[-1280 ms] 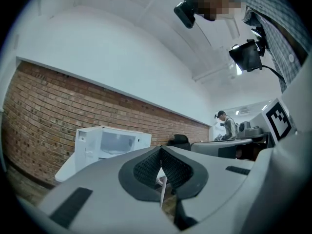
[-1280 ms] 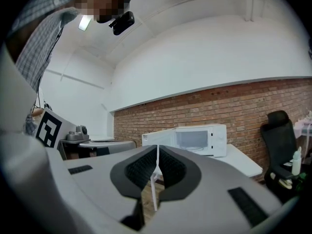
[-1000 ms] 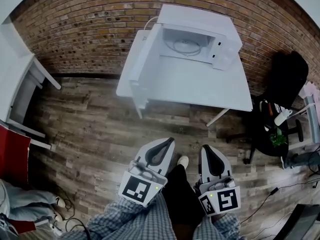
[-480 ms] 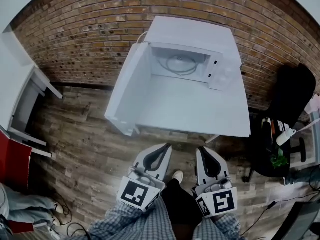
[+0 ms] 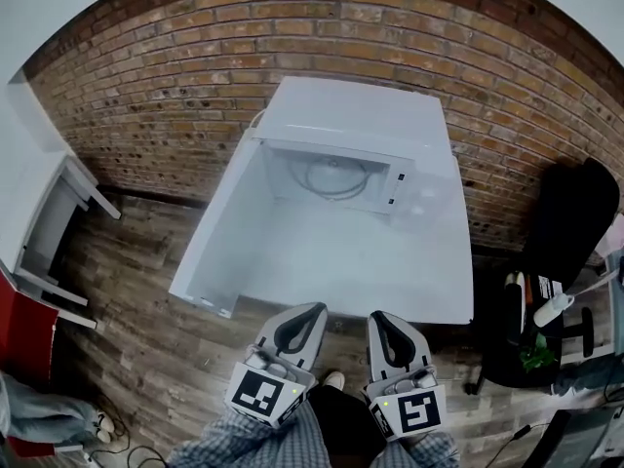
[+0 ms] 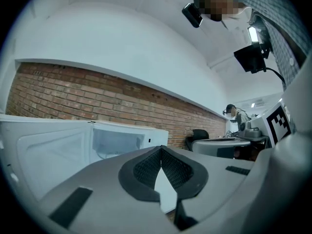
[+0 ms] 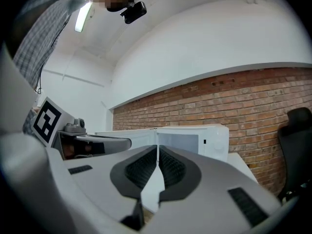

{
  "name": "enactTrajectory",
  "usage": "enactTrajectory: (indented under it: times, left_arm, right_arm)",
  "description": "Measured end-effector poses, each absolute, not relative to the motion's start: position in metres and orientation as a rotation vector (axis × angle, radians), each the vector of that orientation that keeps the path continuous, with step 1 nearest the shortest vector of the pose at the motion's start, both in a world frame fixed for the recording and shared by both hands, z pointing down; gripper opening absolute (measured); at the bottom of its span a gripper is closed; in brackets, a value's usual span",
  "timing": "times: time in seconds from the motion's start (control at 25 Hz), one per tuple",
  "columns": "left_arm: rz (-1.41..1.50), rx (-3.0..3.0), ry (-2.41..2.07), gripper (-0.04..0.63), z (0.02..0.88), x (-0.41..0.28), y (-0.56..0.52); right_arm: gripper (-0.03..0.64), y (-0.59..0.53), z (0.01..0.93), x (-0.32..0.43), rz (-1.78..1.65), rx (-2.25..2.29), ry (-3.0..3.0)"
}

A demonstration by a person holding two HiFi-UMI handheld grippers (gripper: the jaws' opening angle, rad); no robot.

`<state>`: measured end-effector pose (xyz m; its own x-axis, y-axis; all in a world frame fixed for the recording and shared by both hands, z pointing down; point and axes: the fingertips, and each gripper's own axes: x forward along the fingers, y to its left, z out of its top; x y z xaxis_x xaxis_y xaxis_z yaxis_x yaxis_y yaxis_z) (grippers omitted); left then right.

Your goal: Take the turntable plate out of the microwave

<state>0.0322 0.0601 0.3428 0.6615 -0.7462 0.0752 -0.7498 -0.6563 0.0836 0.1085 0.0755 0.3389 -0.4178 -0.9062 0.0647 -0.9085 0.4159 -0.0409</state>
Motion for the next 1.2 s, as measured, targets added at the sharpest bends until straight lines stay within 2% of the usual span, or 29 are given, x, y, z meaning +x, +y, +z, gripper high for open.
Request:
enactTrajectory:
  times: [0.36,0.88,1.04,1.2]
  left_arm:
    - [0.034,2.726,-1.232,0.009,0.352,0.047,0.007]
    - [0.062,2.726,-1.119,0.009,0.37,0.032,-0.139]
    - [0.084,2.7,-1.079,0.009,0.379,0.023,-0.173]
    - [0.1,2.681,-1.045,0.009,0.389,0.021,-0.195]
  right_arm:
    - [0.025,0.023,0.355,0.113,0.175,1.642,-2.622]
    - [0.025,-0.119,0.381,0.09,0.301,1.647,-2.548]
    - [0.026,-0.157,0.392,0.089,0.414,1.721,-2.506]
    - [0.025,-0.185,0.411,0.095,0.666,1.826,-2.469]
